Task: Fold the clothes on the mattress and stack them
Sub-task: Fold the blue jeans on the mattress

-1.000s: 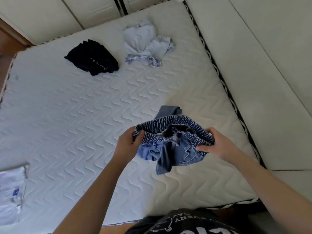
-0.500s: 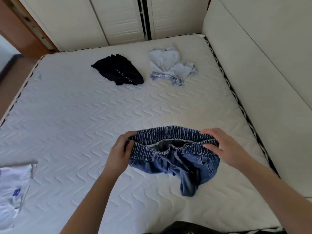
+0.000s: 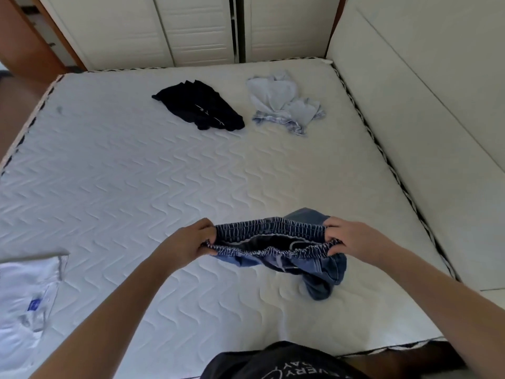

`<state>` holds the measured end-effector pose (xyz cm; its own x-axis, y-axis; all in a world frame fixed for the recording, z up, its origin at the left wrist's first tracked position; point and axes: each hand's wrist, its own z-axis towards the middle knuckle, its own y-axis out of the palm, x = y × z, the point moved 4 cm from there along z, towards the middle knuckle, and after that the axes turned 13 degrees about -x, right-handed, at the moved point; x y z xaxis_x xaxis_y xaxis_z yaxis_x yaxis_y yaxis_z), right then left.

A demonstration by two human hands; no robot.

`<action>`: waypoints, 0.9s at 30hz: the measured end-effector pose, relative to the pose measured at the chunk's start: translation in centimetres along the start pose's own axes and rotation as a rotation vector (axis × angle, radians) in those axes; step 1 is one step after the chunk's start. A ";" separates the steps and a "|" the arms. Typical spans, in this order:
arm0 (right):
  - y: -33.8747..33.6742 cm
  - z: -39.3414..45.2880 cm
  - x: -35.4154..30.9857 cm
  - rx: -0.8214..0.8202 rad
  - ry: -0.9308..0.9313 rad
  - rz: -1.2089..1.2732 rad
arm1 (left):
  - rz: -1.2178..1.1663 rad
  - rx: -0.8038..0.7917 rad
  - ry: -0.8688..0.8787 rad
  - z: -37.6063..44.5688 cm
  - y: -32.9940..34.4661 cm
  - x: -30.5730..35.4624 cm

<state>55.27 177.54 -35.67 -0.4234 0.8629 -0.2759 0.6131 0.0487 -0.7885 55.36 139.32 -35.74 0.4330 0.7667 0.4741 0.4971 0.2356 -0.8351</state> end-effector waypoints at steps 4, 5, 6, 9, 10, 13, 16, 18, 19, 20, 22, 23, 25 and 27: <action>-0.3 -2.3 -0.1 0.118 -0.051 0.176 | 0.036 0.098 0.168 -1.3 -0.5 1.8; -0.5 -3.0 0.0 0.136 -0.060 0.223 | 0.052 0.119 0.214 -1.5 -0.7 2.4; -0.8 -3.7 0.1 0.157 -0.066 0.265 | 0.078 0.141 0.253 -1.7 -0.9 2.9; -2.0 -5.8 0.6 0.260 -0.111 0.406 | 0.189 0.193 0.315 -2.1 -2.2 4.2; -2.4 -6.5 0.8 0.296 -0.124 0.456 | 0.210 0.212 0.330 -2.2 -2.7 4.5; -3.2 -8.3 1.9 0.401 -0.130 0.617 | 0.224 0.252 0.321 -2.6 -4.4 5.3; -3.5 -9.0 3.0 0.503 -0.030 0.665 | 0.176 0.286 0.249 -2.6 -5.7 6.3; -3.4 -9.0 3.4 0.549 0.027 0.701 | 0.118 0.331 0.193 -2.3 -6.3 6.8; -3.4 -9.1 3.5 0.567 0.035 0.747 | 0.089 0.359 0.164 -2.2 -6.5 7.0; -3.5 -9.2 3.5 0.587 0.026 0.809 | 0.060 0.384 0.143 -2.0 -6.7 7.1; -3.7 -9.5 3.3 0.630 -0.034 0.947 | -0.009 0.414 0.092 -1.6 -7.2 7.3; -4.0 -9.7 3.1 0.647 -0.071 1.013 | -0.040 0.429 0.064 -1.5 -7.5 7.4; -4.7 -10.0 2.8 0.681 -0.121 1.119 | -0.089 0.478 0.043 -1.3 -8.5 8.2; -5.9 -10.5 2.5 0.727 -0.137 1.190 | -0.140 0.541 0.069 -1.2 -10.1 9.5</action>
<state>57.58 184.63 -25.94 0.0128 0.1447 -0.9894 0.1856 -0.9726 -0.1399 55.38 143.47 -22.44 0.4480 0.6693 0.5927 0.1046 0.6191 -0.7783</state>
